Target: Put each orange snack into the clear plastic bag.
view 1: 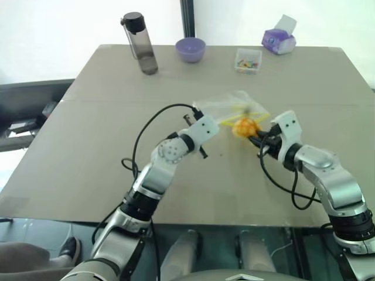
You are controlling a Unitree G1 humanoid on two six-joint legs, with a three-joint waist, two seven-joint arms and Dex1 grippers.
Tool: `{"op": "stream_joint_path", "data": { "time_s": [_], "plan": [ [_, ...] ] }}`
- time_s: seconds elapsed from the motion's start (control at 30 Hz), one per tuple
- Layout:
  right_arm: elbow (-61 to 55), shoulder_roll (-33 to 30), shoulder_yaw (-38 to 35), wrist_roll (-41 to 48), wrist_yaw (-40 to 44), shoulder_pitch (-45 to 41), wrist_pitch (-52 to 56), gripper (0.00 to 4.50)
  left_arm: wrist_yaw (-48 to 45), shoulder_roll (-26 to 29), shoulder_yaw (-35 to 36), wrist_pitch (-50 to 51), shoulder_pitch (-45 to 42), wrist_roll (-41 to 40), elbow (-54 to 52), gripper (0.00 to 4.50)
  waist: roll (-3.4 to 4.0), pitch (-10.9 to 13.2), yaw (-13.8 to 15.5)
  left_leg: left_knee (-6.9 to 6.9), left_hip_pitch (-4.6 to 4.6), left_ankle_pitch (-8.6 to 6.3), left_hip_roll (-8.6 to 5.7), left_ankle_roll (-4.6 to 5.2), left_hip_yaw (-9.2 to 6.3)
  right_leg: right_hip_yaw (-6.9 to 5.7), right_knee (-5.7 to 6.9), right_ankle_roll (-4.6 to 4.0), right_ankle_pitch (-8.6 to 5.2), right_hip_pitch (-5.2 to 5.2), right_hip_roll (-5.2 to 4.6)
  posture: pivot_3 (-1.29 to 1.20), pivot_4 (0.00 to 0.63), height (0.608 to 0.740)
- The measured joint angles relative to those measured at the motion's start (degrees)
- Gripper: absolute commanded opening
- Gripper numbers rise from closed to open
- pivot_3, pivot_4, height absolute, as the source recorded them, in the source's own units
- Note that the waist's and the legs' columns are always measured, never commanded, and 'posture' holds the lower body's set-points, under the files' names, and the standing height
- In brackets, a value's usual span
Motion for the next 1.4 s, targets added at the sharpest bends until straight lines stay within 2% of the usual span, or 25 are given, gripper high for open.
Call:
{"op": "stream_joint_path", "data": {
  "time_s": [0.4,0.67,0.83,1.13,1.27,1.4],
  "plan": [
    [8.7,3.3,2.1,-1.9,0.0,-8.6,-2.3,0.66,-6.4,-0.2,-3.9,-3.9,1.7,-1.5,-3.3,0.00,0.00,0.0,-0.1,-0.01,0.00,0.01,0.00,-0.02,0.00,0.00,-0.01,0.00,0.00,0.00,0.00,0.00,0.150,0.739],
    [10.4,4.1,2.0,-0.6,2.2,-9.3,-3.5,0.66,-8.5,1.1,-4.2,-4.6,2.6,-2.2,-4.4,0.00,0.01,0.0,-0.1,0.00,-0.01,0.01,0.00,-0.02,-0.01,0.00,-0.01,0.00,0.00,-0.01,0.00,0.00,0.150,0.739],
    [9.7,1.2,-0.9,1.8,5.3,-7.1,-4.2,0.66,-8.3,2.6,-3.0,-4.6,2.6,-2.2,-4.2,0.00,0.01,0.0,0.0,0.00,-0.01,-0.02,-0.01,0.03,-0.01,0.00,-0.01,0.00,0.00,0.00,0.00,0.00,0.150,0.739],
    [8.6,0.6,-5.9,6.7,6.7,-7.0,-3.9,0.66,-8.9,3.2,-2.2,-5.2,2.6,-2.5,-3.8,0.00,0.01,0.0,-0.1,-0.01,0.00,-0.02,0.01,0.04,-0.01,0.01,-0.01,0.00,0.00,0.00,0.00,0.00,0.150,0.739],
    [7.3,0.8,-3.8,6.4,6.9,-7.0,-4.2,0.66,-10.3,2.9,-2.2,-7.0,2.6,-4.0,-3.7,0.00,0.01,0.0,-0.1,-0.01,0.00,-0.04,0.01,0.06,0.00,0.01,-0.01,0.00,0.00,0.00,0.00,0.00,0.150,0.739],
    [9.5,1.0,1.3,1.5,5.9,-7.2,-6.7,0.66,-12.4,2.7,-2.3,-8.9,2.6,-5.8,-3.7,0.00,0.01,0.0,-0.1,-0.01,0.00,-0.01,0.00,0.02,0.00,0.00,-0.01,0.00,0.00,0.00,0.00,0.00,0.150,0.739]
  ]
}}
